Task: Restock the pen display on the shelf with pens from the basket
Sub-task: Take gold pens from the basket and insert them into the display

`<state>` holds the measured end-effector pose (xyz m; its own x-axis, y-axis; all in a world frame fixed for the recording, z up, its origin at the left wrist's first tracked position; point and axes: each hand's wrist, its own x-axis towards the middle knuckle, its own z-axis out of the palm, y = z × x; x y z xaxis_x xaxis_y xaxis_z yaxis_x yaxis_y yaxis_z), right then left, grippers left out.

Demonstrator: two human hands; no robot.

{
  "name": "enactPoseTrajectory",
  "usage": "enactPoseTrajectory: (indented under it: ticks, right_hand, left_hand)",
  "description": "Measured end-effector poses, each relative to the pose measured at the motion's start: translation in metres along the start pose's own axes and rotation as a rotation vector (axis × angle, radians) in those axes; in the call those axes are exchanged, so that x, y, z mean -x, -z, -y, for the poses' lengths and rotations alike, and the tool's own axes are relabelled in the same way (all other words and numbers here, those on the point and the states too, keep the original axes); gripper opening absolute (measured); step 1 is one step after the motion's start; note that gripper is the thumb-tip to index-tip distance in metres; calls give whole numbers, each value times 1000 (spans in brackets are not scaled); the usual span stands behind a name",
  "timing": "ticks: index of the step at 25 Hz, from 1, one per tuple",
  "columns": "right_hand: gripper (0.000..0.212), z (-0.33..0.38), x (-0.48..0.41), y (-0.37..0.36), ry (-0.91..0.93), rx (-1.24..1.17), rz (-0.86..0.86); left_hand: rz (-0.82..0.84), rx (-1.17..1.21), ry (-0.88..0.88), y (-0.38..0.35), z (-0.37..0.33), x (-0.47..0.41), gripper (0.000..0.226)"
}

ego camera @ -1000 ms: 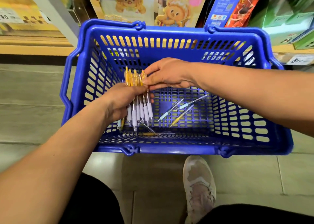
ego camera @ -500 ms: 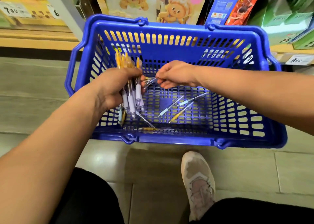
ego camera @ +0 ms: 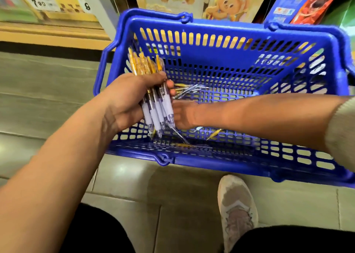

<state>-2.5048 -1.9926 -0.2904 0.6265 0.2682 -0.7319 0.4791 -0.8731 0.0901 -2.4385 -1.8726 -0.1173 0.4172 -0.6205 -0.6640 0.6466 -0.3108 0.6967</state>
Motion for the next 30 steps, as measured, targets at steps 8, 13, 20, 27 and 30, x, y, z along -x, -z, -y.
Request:
enactPoseTrajectory:
  ticks: [8,13,20,27,30]
  right_hand:
    - [62,-43,-12,6,-116,-264,-286]
    - [72,-57,28,-29,-145,-364,-115]
    - [61,-67,75,-67,-197,-561,73]
    - [50,-95,76,-61,-429,-777,-196]
    - [58,-92,54,-49,-425,-715,-312]
  left_hand:
    - [-74,81,-49,26,-12,0,9]
    - [-67,97,-46,28,-13,-1,8]
    - [-18,117,-41,16,-22,-12,4]
    - [-81,88,-59,28,-22,-13,6]
    - [-96,81,-76,31,-25,-8,6]
